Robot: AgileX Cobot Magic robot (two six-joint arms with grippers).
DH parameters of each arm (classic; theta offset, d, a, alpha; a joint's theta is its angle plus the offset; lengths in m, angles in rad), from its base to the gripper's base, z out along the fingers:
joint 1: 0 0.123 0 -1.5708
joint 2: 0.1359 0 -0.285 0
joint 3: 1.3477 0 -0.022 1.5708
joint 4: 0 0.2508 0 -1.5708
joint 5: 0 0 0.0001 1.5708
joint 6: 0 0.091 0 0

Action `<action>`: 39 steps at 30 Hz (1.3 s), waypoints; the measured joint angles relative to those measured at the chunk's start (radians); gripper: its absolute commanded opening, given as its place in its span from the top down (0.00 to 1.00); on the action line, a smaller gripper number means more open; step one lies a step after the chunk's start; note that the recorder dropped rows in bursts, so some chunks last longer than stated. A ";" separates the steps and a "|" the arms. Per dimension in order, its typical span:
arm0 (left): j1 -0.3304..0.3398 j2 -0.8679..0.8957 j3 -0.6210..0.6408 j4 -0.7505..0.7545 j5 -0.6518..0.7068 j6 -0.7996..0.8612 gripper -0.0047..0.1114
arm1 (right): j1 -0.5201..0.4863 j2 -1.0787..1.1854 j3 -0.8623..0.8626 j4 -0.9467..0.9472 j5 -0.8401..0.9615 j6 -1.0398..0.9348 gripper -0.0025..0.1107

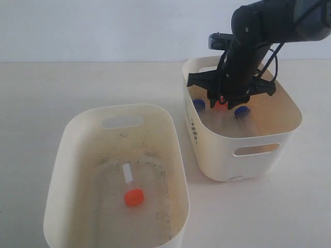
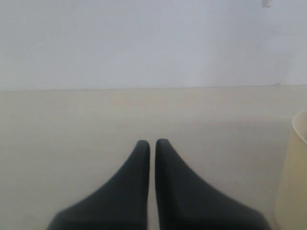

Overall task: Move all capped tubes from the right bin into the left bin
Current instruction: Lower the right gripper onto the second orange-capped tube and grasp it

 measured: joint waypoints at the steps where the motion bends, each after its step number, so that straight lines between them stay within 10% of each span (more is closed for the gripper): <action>1: 0.000 0.000 0.000 0.000 0.000 0.000 0.92 | 0.000 0.004 0.000 0.000 -0.006 0.010 0.59; 39: 0.000 0.000 0.000 0.000 0.000 0.000 0.92 | -0.002 0.058 0.000 -0.111 -0.040 0.295 0.58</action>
